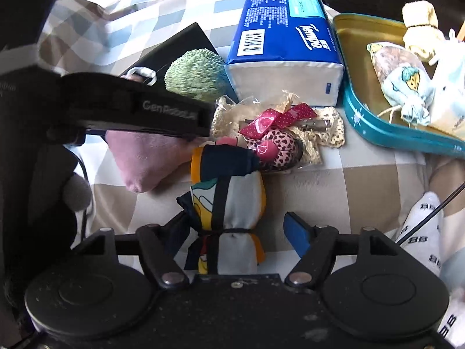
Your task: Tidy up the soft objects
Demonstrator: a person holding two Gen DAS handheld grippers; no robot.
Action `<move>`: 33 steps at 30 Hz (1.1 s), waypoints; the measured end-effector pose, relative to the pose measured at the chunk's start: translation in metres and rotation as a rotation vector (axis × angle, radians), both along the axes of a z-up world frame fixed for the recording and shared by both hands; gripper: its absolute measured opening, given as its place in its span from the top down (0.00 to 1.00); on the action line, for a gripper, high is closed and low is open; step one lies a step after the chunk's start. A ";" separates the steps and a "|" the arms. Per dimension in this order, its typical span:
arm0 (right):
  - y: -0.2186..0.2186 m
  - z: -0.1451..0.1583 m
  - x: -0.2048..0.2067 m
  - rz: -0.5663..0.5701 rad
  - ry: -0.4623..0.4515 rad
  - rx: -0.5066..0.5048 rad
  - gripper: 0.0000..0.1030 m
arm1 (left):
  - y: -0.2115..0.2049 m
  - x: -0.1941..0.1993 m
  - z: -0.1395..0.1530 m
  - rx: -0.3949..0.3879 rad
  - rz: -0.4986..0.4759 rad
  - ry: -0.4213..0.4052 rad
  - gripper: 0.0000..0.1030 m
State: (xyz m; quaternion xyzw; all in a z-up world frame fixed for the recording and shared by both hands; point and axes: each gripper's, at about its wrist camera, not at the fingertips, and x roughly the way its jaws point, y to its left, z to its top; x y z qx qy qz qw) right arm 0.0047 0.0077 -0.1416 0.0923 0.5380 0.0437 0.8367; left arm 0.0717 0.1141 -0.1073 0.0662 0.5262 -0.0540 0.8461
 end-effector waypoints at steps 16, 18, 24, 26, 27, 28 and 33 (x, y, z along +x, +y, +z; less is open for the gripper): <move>-0.027 0.031 -0.015 -0.029 -0.048 0.097 0.59 | 0.010 -0.017 0.019 -0.043 0.070 -0.006 0.44; -0.028 0.040 -0.015 -0.041 -0.051 0.116 0.59 | 0.013 -0.021 0.025 -0.042 0.078 -0.018 0.44; -0.041 0.081 -0.019 -0.074 -0.124 0.132 0.59 | 0.024 -0.024 0.054 -0.079 0.112 -0.061 0.44; -0.051 0.100 -0.021 -0.099 -0.160 0.136 0.59 | 0.025 -0.022 0.065 -0.087 0.112 -0.079 0.44; -0.058 0.110 -0.022 -0.116 -0.176 0.138 0.59 | 0.024 -0.021 0.070 -0.087 0.108 -0.087 0.44; -0.066 0.121 -0.023 -0.136 -0.188 0.142 0.59 | 0.022 -0.019 0.075 -0.085 0.100 -0.097 0.44; -0.113 0.177 -0.024 -0.236 -0.247 0.161 0.59 | 0.000 -0.012 0.103 -0.082 0.027 -0.144 0.44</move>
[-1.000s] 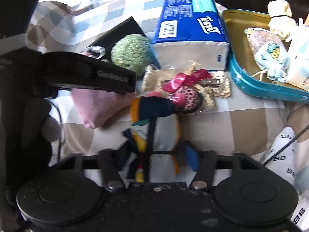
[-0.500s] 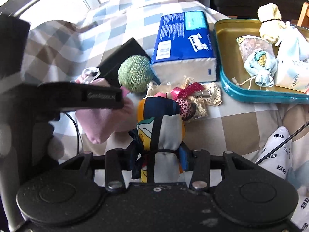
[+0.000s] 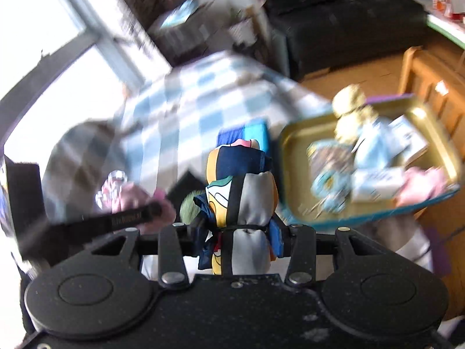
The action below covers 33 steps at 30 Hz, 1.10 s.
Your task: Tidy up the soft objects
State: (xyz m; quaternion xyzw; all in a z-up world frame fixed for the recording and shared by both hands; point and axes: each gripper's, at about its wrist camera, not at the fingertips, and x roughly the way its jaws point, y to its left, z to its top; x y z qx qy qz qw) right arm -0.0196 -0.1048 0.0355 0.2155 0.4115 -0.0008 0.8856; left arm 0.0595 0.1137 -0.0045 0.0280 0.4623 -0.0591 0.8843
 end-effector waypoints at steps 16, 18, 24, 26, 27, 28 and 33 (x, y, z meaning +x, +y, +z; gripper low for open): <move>-0.125 0.105 0.012 -0.018 -0.024 0.069 0.59 | -0.110 0.009 0.046 -0.075 -0.278 -0.067 0.43; -0.135 0.105 0.022 -0.021 0.008 0.067 0.59 | -0.123 0.011 0.047 -0.069 -0.299 -0.066 0.43; -0.164 0.089 0.052 -0.075 0.097 -0.080 0.59 | -0.155 0.023 0.036 -0.052 -0.343 -0.030 0.43; -0.174 0.073 0.061 -0.085 0.141 -0.115 0.59 | -0.166 0.027 0.031 -0.032 -0.348 -0.021 0.43; -0.179 0.063 0.064 -0.088 0.166 -0.126 0.59 | -0.171 0.029 0.027 -0.021 -0.351 -0.016 0.43; -0.184 0.053 0.067 -0.092 0.195 -0.133 0.59 | -0.175 0.032 0.024 -0.013 -0.353 -0.009 0.43; -0.200 0.015 0.070 -0.099 0.288 -0.121 0.59 | -0.195 0.044 0.004 0.030 -0.359 0.025 0.43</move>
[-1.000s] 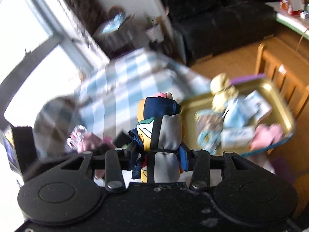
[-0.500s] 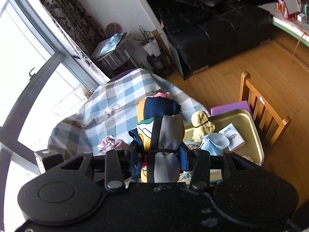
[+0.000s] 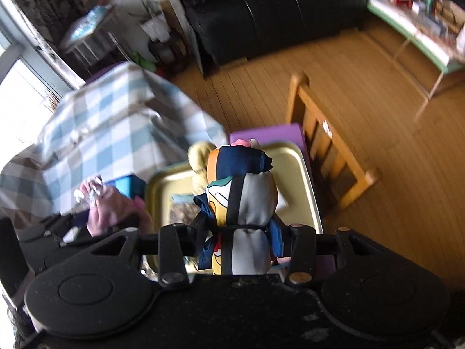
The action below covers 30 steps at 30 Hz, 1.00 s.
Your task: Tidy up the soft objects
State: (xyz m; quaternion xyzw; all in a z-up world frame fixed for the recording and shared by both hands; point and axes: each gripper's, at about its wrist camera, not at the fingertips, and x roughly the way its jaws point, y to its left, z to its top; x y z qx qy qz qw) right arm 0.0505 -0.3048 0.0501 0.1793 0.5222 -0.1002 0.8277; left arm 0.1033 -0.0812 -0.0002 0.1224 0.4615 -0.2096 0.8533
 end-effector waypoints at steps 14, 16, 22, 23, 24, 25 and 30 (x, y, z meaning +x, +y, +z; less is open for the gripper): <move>-0.015 -0.018 0.005 -0.008 0.024 -0.023 0.59 | -0.024 0.034 -0.035 0.068 0.042 0.058 0.37; -0.016 -0.018 0.005 -0.010 0.023 -0.020 0.59 | -0.025 0.035 -0.035 0.070 0.046 0.050 0.37; -0.015 -0.019 0.005 -0.011 0.020 -0.026 0.59 | -0.023 0.034 -0.031 0.058 0.055 0.036 0.32; -0.014 -0.019 0.005 -0.011 0.020 -0.030 0.59 | -0.022 0.033 -0.030 0.053 0.055 0.036 0.31; -0.014 -0.019 0.005 -0.010 0.019 -0.034 0.59 | -0.021 0.032 -0.030 0.050 0.055 0.036 0.31; -0.014 -0.019 0.006 -0.010 0.018 -0.038 0.59 | -0.020 0.031 -0.029 0.049 0.054 0.035 0.31; -0.013 -0.018 0.006 -0.013 -0.001 -0.047 0.50 | -0.015 0.023 -0.026 0.045 0.054 0.026 0.31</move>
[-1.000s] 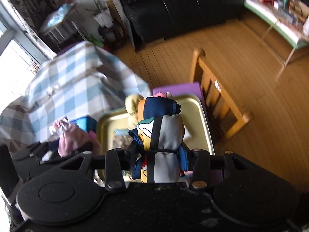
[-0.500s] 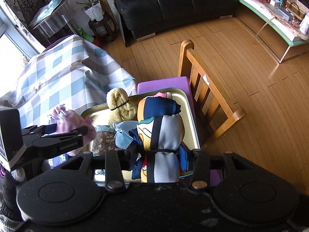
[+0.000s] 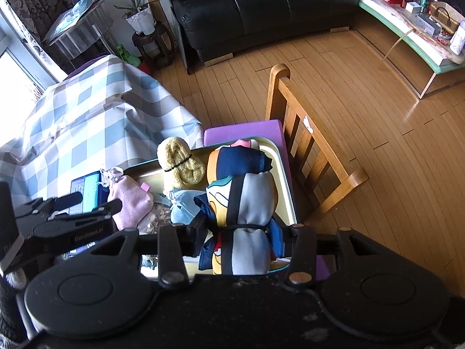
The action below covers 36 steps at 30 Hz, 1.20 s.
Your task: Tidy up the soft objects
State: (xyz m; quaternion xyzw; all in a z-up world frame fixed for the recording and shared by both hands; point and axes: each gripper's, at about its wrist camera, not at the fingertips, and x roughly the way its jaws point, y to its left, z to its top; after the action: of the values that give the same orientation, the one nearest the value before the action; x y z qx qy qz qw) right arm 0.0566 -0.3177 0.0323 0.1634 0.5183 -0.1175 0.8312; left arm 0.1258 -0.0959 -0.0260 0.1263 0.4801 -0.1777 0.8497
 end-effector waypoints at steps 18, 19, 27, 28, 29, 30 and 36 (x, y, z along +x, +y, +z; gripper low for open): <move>0.010 0.013 -0.002 0.034 -0.036 -0.052 0.38 | 0.044 -0.026 0.012 0.000 0.045 -0.040 0.26; 0.011 0.013 -0.002 0.037 -0.037 -0.054 0.38 | 0.049 -0.028 0.013 0.003 0.049 -0.043 0.25; 0.021 0.017 -0.004 0.061 -0.041 -0.065 0.38 | 0.089 -0.037 0.015 0.002 0.113 -0.044 0.25; 0.023 0.018 -0.004 0.066 -0.043 -0.070 0.38 | 0.094 -0.038 0.014 0.004 0.121 -0.045 0.25; 0.026 0.020 -0.004 0.072 -0.045 -0.075 0.38 | 0.100 -0.039 0.014 0.008 0.131 -0.047 0.25; 0.028 0.021 -0.004 0.077 -0.047 -0.080 0.38 | 0.105 -0.040 0.014 0.012 0.142 -0.049 0.25; 0.045 0.031 -0.004 0.111 -0.061 -0.094 0.38 | 0.136 -0.042 0.010 0.012 0.205 -0.040 0.24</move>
State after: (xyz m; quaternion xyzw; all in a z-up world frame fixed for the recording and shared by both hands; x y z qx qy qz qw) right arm 0.0529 -0.2727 0.0630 0.0989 0.4952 -0.0905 0.8584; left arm 0.0835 0.0400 -0.0163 0.0854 0.4745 -0.0845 0.8720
